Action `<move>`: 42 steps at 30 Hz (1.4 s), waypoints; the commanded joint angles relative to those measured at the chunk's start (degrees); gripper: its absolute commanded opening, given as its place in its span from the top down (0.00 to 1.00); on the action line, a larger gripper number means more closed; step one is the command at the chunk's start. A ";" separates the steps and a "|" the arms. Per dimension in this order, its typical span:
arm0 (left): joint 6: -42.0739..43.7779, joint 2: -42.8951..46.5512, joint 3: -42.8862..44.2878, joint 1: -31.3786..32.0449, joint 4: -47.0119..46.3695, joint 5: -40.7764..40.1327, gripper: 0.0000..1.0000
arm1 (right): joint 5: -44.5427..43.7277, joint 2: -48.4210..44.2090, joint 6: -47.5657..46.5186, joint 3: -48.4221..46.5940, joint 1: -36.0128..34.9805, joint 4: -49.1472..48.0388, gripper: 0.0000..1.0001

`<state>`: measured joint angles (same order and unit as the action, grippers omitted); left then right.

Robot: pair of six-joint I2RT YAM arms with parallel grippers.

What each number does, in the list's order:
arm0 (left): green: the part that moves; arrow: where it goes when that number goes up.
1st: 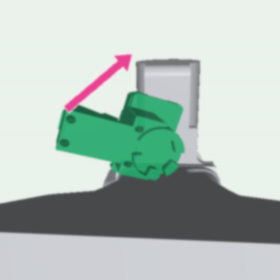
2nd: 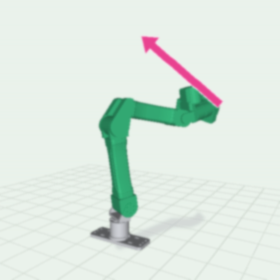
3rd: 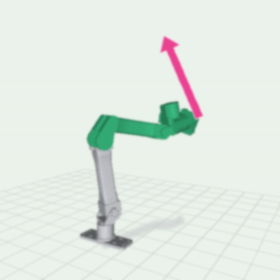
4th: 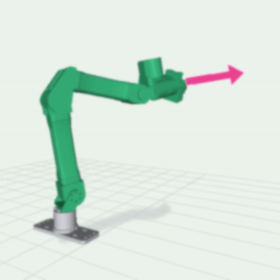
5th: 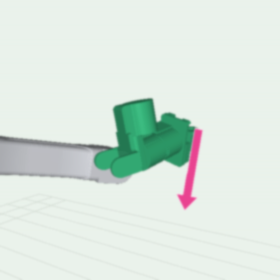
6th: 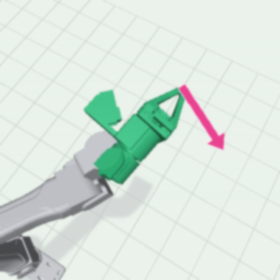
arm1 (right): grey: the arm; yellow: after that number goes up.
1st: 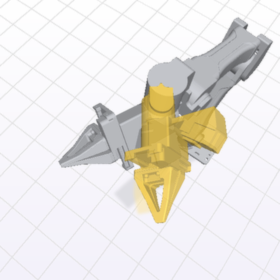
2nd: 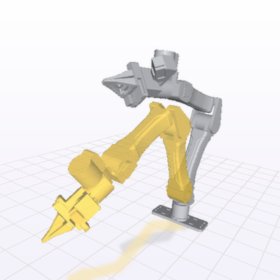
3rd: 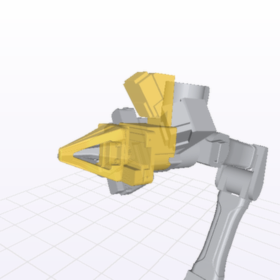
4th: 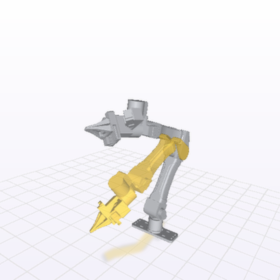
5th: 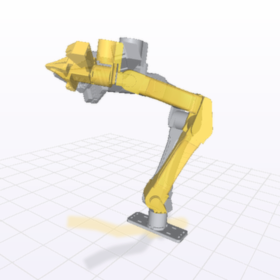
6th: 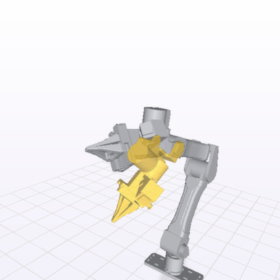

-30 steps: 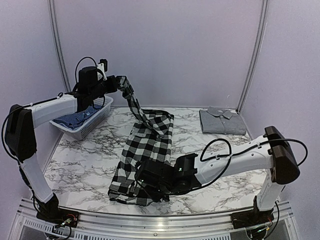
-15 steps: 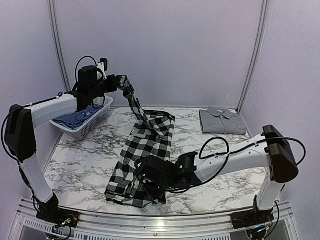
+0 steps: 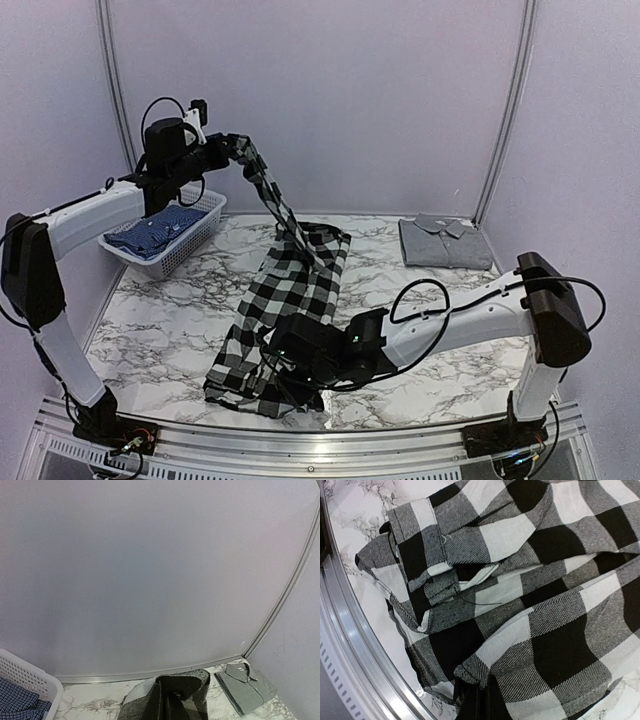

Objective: Fold and stack the long sleeve shirts
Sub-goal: Smooth out the corner of the shirt at the rectangle-folded shirt, then place the rectangle-folded shirt in the left sleeve.

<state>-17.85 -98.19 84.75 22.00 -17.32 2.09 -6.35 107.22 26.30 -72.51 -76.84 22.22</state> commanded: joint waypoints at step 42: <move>7.34 13.42 -16.45 7.43 13.47 31.12 1.00 | 14.70 -8.89 1.88 0.73 38.14 -11.47 0.34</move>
<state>-14.02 -87.05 70.96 24.40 -12.23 28.03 6.39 95.83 27.92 -68.77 -40.51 12.36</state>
